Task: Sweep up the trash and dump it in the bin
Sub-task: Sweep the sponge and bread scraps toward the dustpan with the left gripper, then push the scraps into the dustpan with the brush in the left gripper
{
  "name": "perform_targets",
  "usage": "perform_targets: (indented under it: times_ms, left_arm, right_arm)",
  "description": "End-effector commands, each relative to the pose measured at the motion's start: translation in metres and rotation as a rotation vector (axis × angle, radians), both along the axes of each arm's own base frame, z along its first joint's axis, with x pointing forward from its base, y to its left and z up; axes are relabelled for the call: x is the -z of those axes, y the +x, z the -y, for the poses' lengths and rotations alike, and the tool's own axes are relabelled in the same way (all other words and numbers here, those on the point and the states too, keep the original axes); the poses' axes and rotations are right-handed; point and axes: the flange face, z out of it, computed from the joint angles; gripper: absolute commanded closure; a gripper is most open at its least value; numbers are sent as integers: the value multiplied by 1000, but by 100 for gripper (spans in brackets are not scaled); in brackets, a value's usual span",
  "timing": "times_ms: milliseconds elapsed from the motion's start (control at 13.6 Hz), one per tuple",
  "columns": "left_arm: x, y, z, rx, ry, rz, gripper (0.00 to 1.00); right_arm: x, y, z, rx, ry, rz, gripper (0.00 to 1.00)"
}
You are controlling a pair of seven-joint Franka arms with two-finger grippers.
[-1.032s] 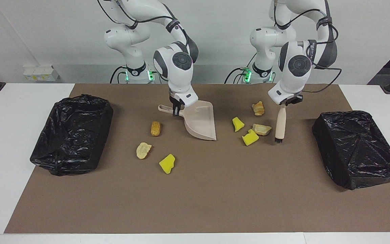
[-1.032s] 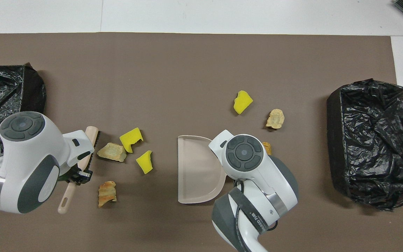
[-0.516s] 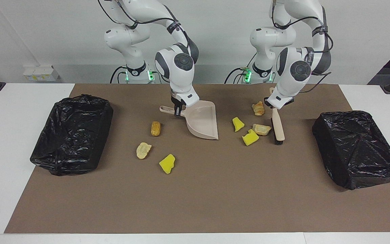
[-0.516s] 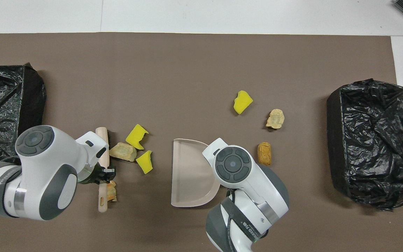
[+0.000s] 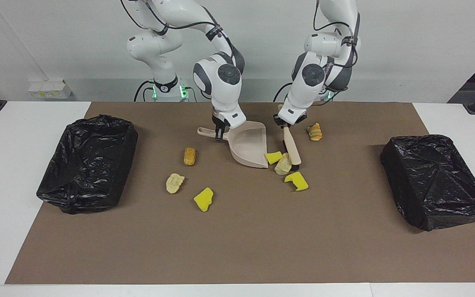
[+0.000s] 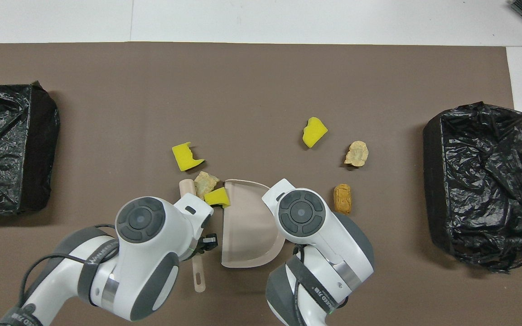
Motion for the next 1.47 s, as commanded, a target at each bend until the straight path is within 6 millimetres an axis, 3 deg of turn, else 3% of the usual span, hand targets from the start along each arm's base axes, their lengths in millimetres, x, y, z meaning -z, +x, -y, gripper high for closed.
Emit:
perform_targets:
  times_ms: [0,295,442,590,811,1180,1401]
  left_arm:
    - [-6,-20,29,-10,-20,31,100]
    - [-21,-48,73,54,-69,1,100]
    - [-31,-51,77,85,-55,-40,100]
    - [-42,-42,68,155,-68,-56,100]
    - [-41,-5,30,219,-71,-27,100]
    - [-39,54,-50,378,-34,32,100]
    - [-35,107,-98,472,-60,137,100]
  right_arm:
    - [3,-6,4,9,-32,4,100]
    - [1,-7,4,10,-33,2,100]
    - [1,-7,4,10,-32,3,100]
    - [1,-7,5,13,-34,2,100]
    - [2,-9,6,28,-46,-9,100]
    - [-4,-8,8,33,-49,-9,100]
    - [-6,-12,9,121,-75,-11,100]
